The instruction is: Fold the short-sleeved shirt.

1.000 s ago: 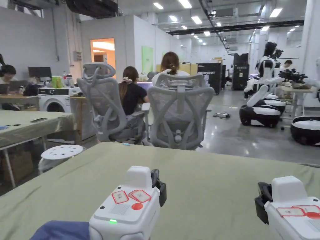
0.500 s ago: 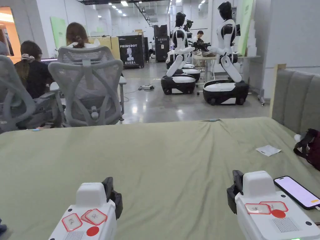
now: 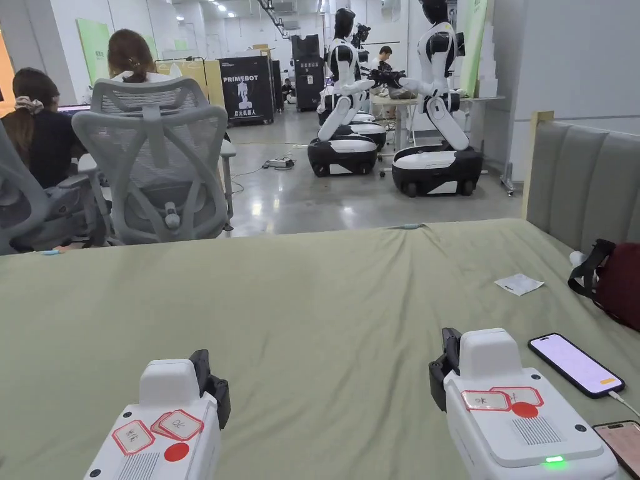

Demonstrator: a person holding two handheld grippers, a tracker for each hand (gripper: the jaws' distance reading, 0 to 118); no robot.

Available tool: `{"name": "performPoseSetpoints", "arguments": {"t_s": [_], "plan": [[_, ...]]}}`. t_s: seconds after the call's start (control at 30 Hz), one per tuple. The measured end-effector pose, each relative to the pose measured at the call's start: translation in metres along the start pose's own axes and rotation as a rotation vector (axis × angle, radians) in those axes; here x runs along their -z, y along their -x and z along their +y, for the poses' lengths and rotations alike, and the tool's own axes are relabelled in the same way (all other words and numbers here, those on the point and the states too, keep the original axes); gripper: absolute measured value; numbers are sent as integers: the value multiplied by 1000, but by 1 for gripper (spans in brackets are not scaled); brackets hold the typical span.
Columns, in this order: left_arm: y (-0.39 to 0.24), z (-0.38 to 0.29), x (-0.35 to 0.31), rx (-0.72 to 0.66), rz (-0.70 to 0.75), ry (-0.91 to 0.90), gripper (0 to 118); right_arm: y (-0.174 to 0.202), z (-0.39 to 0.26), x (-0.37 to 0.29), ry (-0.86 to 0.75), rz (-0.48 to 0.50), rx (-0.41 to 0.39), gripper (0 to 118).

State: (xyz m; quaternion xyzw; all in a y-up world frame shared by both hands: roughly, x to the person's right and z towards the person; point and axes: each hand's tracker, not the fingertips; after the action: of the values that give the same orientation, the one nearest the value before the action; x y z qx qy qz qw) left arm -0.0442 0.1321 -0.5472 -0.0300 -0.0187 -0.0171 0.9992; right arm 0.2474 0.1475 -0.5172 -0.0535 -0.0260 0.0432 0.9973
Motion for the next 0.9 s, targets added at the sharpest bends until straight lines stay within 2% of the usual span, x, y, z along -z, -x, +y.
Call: {"name": "performPoseSetpoints", "arguments": {"t_s": [0.27, 0.33, 0.37, 0.4, 0.43, 0.47, 0.5, 0.53, 0.57, 0.67, 0.9], "plan": [[-1, -2, 2, 16, 2, 11, 1, 3, 1, 2, 9, 0, -12, 0], [-1, -1, 1, 18, -2, 8, 18, 4, 1, 3, 13, 0, -15, 3], [-1, 0, 2, 19, -12, 9, 44, 4, 1, 4, 14, 3, -14, 21], [-2, 0, 2, 22, -16, 12, 54, 5, 2, 3, 14, 7, -12, 21], [-3, 0, 3, 29, -14, 14, 64, 6, 2, 4, 16, 7, -11, 29], [-4, 0, 4, 38, -4, 22, 84, 7, 2, 6, 22, 8, -13, 53], [-6, -1, 5, 42, 0, 26, 114, 8, 2, 8, 32, 10, -15, 89], [-6, -4, 3, 43, -11, 18, 118, 8, 1, 9, 36, 7, -13, 118], [-9, -5, 3, 58, 20, -23, 117, 9, -4, 6, -39, -5, -12, 116], [-12, -8, 6, 77, 1, 11, 118, 7, -6, 8, 6, 8, -8, 118], [-10, -4, 3, 55, -12, 1, 118, 4, -8, 6, 0, -15, -12, 118]]}}
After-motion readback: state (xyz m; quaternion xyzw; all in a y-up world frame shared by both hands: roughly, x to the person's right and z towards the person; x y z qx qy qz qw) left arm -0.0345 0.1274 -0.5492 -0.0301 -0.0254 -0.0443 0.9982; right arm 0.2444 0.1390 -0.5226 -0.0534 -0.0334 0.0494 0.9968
